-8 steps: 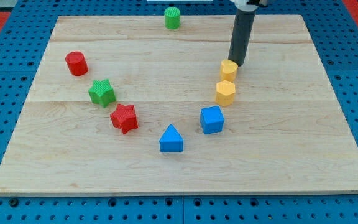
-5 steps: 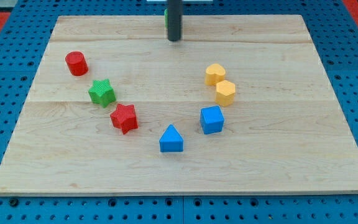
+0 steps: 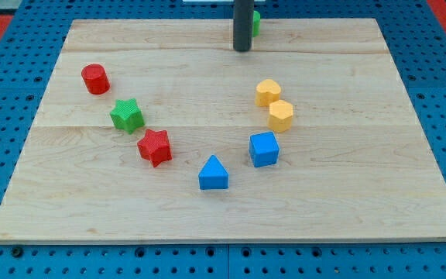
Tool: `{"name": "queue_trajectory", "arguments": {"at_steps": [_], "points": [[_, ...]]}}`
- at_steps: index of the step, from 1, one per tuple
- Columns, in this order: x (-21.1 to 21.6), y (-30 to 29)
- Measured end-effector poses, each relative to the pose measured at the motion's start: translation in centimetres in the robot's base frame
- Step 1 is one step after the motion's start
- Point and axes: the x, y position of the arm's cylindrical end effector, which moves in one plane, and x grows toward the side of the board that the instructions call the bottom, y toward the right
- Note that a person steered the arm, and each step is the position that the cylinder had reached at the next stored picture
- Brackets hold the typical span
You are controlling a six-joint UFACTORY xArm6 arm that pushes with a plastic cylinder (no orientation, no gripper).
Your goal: Push green circle towards yellow heart
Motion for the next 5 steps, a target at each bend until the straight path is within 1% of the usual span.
{"name": "queue_trajectory", "arguments": {"at_steps": [1, 2, 3, 4, 5], "points": [[-2.4, 4.2], [-9.4, 8.4], [-10.6, 8.1], [-10.4, 3.0], [-9.5, -8.8]]}}
